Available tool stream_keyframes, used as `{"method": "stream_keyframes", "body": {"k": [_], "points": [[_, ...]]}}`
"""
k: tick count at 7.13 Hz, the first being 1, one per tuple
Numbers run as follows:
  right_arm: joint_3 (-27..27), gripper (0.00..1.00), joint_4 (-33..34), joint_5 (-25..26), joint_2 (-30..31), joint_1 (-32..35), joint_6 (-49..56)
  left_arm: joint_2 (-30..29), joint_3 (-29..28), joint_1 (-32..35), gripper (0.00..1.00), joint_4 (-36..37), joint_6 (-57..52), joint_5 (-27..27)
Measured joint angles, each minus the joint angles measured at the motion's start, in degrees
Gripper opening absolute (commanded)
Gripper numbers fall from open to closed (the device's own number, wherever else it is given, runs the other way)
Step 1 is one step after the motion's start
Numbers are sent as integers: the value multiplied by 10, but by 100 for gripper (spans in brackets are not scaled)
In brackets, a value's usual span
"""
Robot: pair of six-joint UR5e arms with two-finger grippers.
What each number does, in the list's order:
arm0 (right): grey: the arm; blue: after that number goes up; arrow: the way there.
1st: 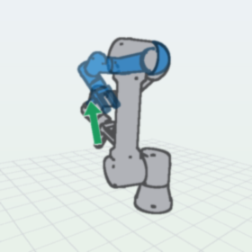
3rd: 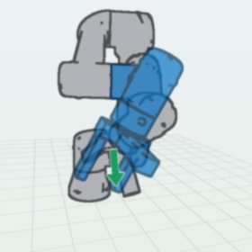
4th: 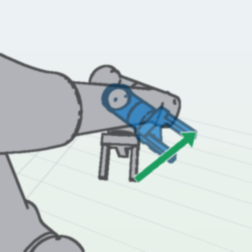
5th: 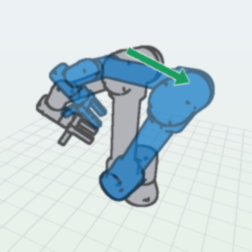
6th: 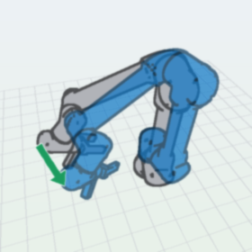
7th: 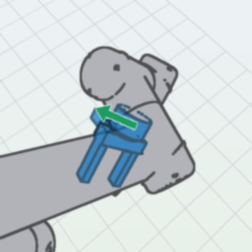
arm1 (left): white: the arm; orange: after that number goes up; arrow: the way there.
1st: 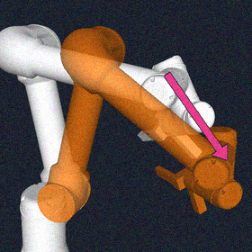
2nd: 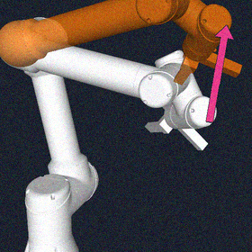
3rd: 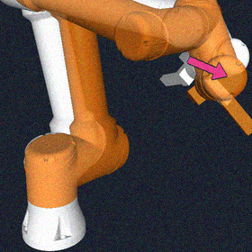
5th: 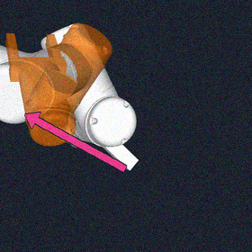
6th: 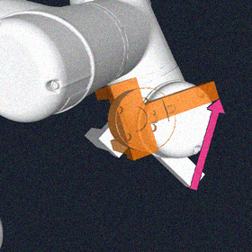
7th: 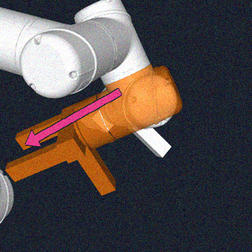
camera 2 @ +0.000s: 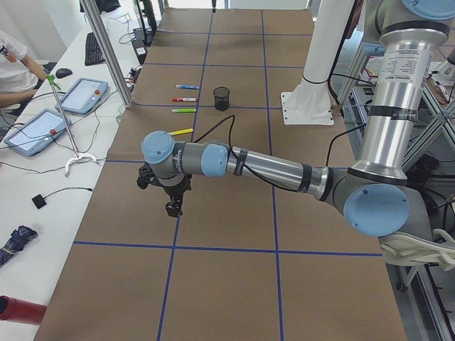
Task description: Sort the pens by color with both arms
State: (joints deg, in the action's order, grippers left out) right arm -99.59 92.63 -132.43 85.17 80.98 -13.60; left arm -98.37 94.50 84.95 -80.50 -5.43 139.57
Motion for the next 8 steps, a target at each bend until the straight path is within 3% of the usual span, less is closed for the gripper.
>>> {"method": "stream_keyframes", "body": {"k": [8], "points": [[29,100,-1,-1,0,0,-6,10,12,-2,100,-3,-2,5]]}}
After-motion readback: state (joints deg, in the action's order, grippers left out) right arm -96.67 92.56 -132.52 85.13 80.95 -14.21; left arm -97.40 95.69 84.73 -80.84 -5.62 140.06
